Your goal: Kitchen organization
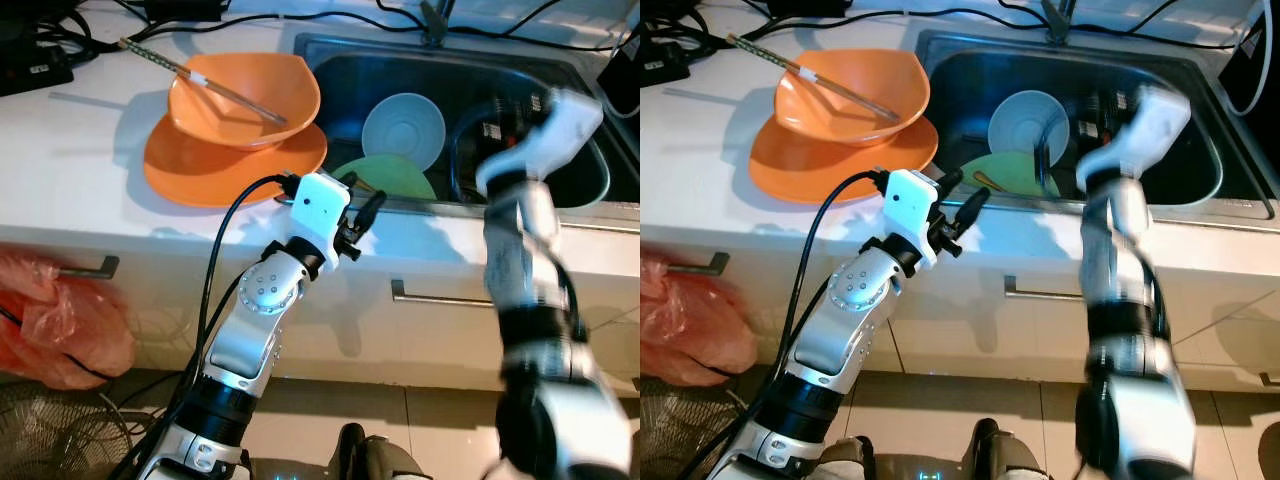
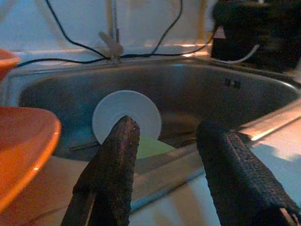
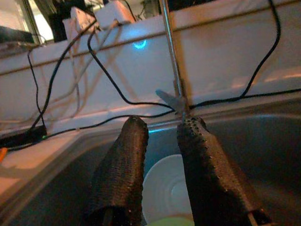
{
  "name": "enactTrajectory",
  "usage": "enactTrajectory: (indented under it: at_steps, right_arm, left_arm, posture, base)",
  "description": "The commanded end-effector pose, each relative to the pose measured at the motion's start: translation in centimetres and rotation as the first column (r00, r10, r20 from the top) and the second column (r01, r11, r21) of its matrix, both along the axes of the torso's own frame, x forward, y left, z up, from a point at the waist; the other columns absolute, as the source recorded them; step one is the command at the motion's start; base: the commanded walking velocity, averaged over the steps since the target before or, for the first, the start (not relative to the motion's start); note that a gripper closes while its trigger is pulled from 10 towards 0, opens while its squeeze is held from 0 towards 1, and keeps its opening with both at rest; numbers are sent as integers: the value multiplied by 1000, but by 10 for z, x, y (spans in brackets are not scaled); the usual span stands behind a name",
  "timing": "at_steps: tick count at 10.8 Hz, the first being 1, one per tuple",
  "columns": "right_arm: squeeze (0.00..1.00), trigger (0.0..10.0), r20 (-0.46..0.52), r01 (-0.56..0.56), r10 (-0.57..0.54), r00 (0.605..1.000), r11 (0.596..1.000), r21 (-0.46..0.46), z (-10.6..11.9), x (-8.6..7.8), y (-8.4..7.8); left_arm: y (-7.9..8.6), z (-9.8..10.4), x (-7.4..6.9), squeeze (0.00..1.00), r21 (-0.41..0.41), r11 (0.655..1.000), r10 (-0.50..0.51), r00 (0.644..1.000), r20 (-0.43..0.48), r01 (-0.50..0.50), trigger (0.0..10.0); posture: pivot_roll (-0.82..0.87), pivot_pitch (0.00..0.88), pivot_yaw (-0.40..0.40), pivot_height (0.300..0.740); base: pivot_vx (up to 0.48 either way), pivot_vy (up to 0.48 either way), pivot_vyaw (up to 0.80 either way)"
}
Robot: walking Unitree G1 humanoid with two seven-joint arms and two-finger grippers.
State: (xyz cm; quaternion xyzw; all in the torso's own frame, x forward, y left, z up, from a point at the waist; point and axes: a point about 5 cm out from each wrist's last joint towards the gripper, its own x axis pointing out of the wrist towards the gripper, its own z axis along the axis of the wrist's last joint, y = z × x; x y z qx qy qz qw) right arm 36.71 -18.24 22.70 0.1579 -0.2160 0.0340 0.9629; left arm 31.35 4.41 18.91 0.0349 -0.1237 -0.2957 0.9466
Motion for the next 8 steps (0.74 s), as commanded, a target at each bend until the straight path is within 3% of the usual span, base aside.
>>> enactTrajectory:
  at_steps: [1,5,8]
  right_arm:
    - [0,10000,26,14,-14,1000,1000,7,8,-4,-2]
    - [0,10000,-12,35,-35,999,999,4,-12,-43,5]
    - [0,10000,-63,17,-18,998,1000,-22,-32,-51,17]
  left_arm:
    - [0,1,0,0,4,1000,11,1000,8,-11,10000]
    - [-2,0,0,0,0,1000,19,1000,6,-19,10000]
    - [-1,0,1,0,-9,999,34,999,11,-33,10000]
  posture:
    - [119,202,-70,740]
    - [101,211,-67,740]
    - [105,209,-65,740]
  base:
    - [0,0,0]
    - [0,0,0]
    - [0,0,0]
